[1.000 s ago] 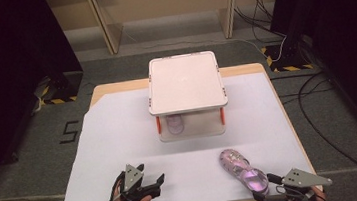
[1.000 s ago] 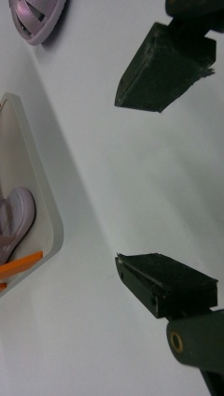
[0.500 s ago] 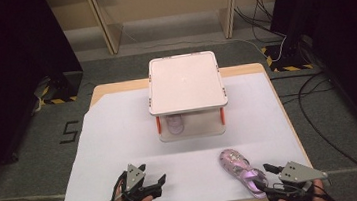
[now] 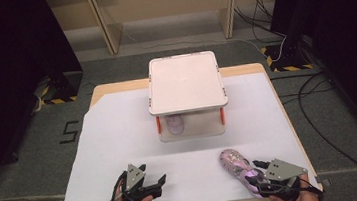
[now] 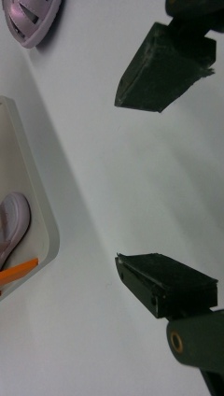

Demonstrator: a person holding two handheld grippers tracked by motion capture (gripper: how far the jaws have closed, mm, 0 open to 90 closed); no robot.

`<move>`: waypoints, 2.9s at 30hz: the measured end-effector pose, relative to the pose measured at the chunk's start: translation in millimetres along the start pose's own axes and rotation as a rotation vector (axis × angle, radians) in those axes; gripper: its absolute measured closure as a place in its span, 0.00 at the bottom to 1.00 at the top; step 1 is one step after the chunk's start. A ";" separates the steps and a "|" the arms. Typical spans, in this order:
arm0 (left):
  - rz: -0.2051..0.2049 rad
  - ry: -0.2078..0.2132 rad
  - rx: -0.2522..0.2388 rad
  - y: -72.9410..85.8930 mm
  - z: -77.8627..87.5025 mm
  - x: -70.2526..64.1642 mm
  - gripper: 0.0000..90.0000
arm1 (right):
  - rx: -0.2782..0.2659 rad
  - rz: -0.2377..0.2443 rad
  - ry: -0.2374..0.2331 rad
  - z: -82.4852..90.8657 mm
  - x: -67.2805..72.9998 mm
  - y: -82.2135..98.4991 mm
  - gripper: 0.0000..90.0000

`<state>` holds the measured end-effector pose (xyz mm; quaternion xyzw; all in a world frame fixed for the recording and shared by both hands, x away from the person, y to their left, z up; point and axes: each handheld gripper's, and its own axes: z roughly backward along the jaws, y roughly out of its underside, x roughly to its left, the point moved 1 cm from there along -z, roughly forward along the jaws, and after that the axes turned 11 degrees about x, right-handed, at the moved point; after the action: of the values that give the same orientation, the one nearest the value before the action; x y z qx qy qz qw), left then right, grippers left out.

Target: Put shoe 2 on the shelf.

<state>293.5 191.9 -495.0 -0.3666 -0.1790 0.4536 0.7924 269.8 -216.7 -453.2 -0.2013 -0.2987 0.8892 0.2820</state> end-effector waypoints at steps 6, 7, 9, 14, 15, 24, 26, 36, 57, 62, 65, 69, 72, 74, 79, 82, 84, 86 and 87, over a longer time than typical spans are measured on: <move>0.004 0.001 -0.001 0.2 -0.8 0.3 0.21 | 0.025 0.030 0.008 -9.1 -1.3 -3.8 0.53; 0.003 0.003 0.002 0.2 -0.8 0.4 0.21 | 0.027 0.035 0.010 -10.1 -1.1 -4.6 0.53; 0.004 0.005 0.000 0.2 -1.6 0.5 0.21 | 0.035 0.043 0.012 -12.4 -0.3 -6.9 0.53; 0.007 0.004 0.008 0.6 -1.5 1.4 0.21 | 0.037 0.051 0.021 -16.1 0.5 -11.0 0.54; 0.005 0.002 0.005 0.7 -1.5 1.2 0.21 | 0.037 0.056 0.023 -16.8 1.2 -12.0 0.55; 0.012 0.006 0.009 0.7 -1.8 2.7 0.21 | 0.032 0.137 0.062 -21.5 4.3 -18.6 0.74; 0.013 0.006 0.006 0.8 -1.3 2.3 0.21 | 0.033 0.165 0.073 -21.1 5.7 -20.1 0.81; 0.020 0.009 0.011 0.9 -1.6 4.2 0.21 | 0.026 0.231 0.151 -18.4 4.3 -27.3 0.94; 0.047 0.007 -0.003 1.2 0.0 9.7 0.21 | -0.095 0.298 0.206 -46.3 -2.1 -85.6 0.94; 0.043 0.010 0.002 1.3 0.7 10.3 0.21 | -0.106 0.322 0.234 -67.8 -6.6 -103.2 0.94; 0.043 0.011 0.003 1.3 0.9 10.3 0.21 | -0.106 0.320 0.242 -80.3 -9.8 -112.7 0.94; 0.042 0.013 0.003 1.6 0.5 10.5 0.21 | -0.110 0.330 0.257 -92.6 -13.8 -121.6 0.94; 0.041 0.014 0.004 1.7 0.4 10.4 0.21 | -0.113 0.328 0.270 -101.7 -17.5 -127.9 0.94; 0.038 0.014 0.005 1.7 0.6 10.2 0.21 | -0.117 0.332 0.283 -106.8 -20.8 -131.5 0.94; 0.038 0.017 0.006 1.9 0.2 9.9 0.21 | -0.118 0.340 0.306 -121.2 -27.1 -139.6 0.94; 0.037 0.018 0.007 2.1 0.3 9.6 0.21 | -0.103 0.349 0.317 -131.7 -29.6 -143.1 0.94; 0.038 0.019 0.006 2.1 0.3 9.2 0.21 | -0.095 0.353 0.324 -138.4 -30.9 -144.5 0.94; 0.038 0.020 0.007 2.2 0.2 9.0 0.21 | -0.093 0.358 0.332 -144.1 -32.0 -145.9 0.94; 0.037 0.021 0.010 2.2 0.3 8.7 0.21 | -0.093 0.358 0.333 -145.8 -32.4 -146.5 0.94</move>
<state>296.6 200.1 -496.9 -0.3708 -0.1616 0.4653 0.7873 427.0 -78.8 -460.6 -0.4076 -0.2485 0.8648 0.1557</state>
